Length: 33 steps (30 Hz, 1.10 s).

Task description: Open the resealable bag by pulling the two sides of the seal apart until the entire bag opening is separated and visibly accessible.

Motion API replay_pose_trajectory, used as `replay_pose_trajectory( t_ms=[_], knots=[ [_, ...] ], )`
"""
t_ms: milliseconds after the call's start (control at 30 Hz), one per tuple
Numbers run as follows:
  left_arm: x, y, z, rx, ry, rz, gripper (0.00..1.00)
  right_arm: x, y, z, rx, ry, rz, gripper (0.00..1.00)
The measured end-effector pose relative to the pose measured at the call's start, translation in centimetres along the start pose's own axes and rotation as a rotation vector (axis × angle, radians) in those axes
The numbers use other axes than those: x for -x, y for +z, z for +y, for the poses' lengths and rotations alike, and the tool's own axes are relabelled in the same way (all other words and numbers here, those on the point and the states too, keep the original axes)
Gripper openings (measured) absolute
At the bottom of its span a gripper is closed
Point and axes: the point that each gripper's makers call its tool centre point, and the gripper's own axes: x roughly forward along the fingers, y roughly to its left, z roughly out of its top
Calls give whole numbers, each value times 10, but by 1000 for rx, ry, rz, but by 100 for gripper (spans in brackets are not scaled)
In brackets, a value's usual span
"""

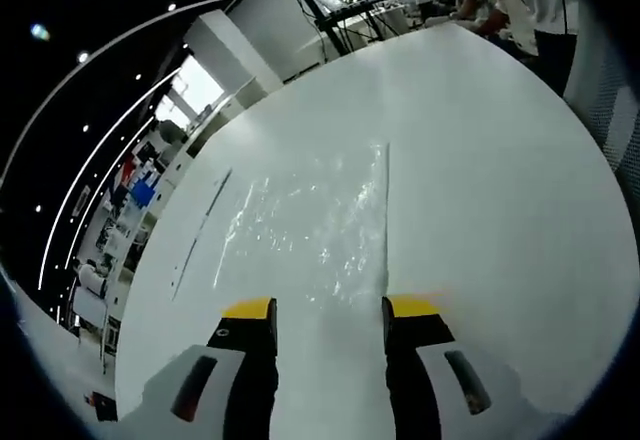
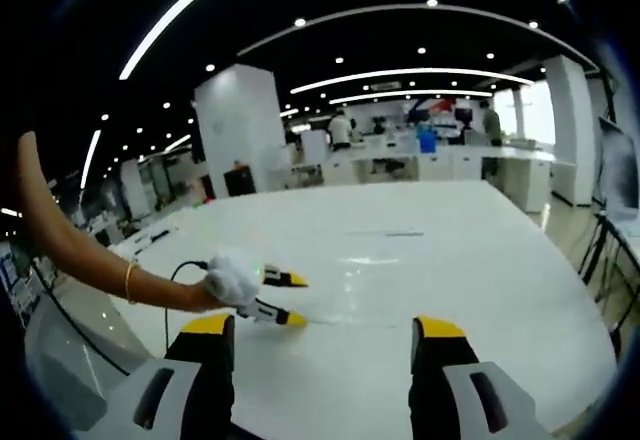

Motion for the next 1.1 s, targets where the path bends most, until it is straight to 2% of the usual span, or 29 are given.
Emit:
replay_pose_trajectory(
  t_ms=[133, 500, 800, 1100],
  knots=[
    [-2, 0, -9, -34, -50, -7, 23, -1, -4, -1, -10, -1, 20, 70],
    [-6, 3, -20, -108, -97, -2, 4, -1, -7, -3, -26, -4, 34, 68],
    [-4, 5, -15, -122, -87, -4, 0, -1, -8, -3, -31, -3, 38, 67],
    [7, 15, -10, -137, -80, -27, 0, -2, -8, -2, -27, 3, 40, 67]
  ],
)
